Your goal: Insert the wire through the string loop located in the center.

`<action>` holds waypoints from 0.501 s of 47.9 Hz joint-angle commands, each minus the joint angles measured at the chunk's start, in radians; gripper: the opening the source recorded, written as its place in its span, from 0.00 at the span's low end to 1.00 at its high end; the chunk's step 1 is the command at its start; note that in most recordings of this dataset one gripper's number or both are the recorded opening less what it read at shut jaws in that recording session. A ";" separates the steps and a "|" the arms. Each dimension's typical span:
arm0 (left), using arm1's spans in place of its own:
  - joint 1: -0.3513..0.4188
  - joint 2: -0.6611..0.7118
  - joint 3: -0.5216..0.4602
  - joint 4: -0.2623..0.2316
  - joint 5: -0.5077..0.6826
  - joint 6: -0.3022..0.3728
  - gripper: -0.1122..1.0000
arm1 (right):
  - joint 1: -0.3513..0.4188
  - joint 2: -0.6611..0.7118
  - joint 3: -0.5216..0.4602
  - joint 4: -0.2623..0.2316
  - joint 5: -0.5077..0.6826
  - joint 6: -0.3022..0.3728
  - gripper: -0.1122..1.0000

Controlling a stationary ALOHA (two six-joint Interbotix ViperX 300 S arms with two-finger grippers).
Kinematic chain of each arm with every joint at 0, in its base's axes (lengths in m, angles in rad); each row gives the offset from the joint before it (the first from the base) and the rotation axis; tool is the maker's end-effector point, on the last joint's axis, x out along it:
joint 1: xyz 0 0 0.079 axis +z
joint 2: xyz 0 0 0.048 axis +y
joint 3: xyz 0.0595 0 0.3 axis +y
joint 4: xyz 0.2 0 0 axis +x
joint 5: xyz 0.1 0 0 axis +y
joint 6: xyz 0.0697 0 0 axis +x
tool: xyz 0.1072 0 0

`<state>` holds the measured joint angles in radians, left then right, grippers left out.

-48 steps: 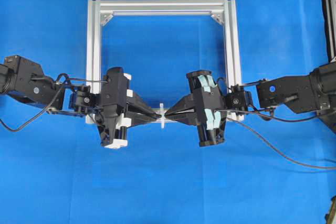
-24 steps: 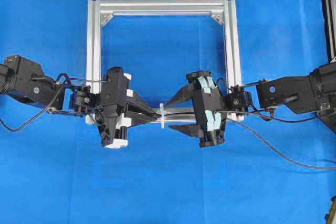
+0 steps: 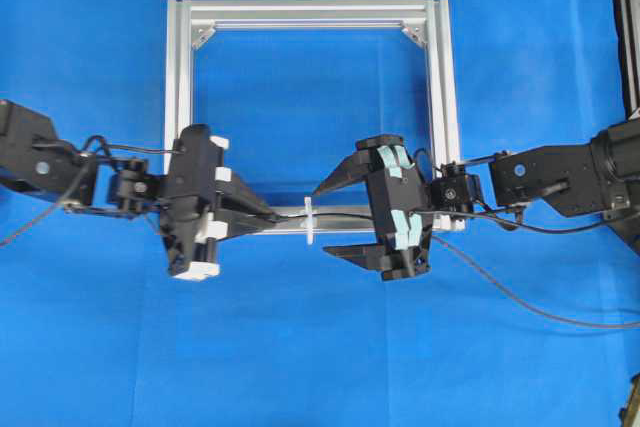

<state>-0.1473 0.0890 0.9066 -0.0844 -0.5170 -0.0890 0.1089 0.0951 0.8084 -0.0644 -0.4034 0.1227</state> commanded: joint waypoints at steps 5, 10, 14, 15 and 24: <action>-0.026 -0.106 0.078 0.002 -0.005 -0.002 0.18 | 0.002 -0.051 0.006 -0.002 -0.003 0.002 0.89; -0.043 -0.169 0.141 0.002 -0.006 -0.003 0.18 | 0.002 -0.061 0.009 -0.002 -0.002 0.002 0.89; -0.052 -0.218 0.187 0.002 -0.006 -0.003 0.18 | 0.002 -0.064 0.011 -0.002 0.002 0.002 0.88; -0.055 -0.235 0.204 0.002 -0.006 -0.003 0.18 | 0.003 -0.064 0.011 -0.002 0.002 0.002 0.89; -0.066 -0.327 0.308 0.002 -0.005 -0.026 0.18 | 0.006 -0.066 0.011 -0.002 0.012 0.002 0.89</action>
<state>-0.2056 -0.1948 1.1888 -0.0844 -0.5170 -0.1058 0.1104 0.0568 0.8268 -0.0660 -0.3896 0.1227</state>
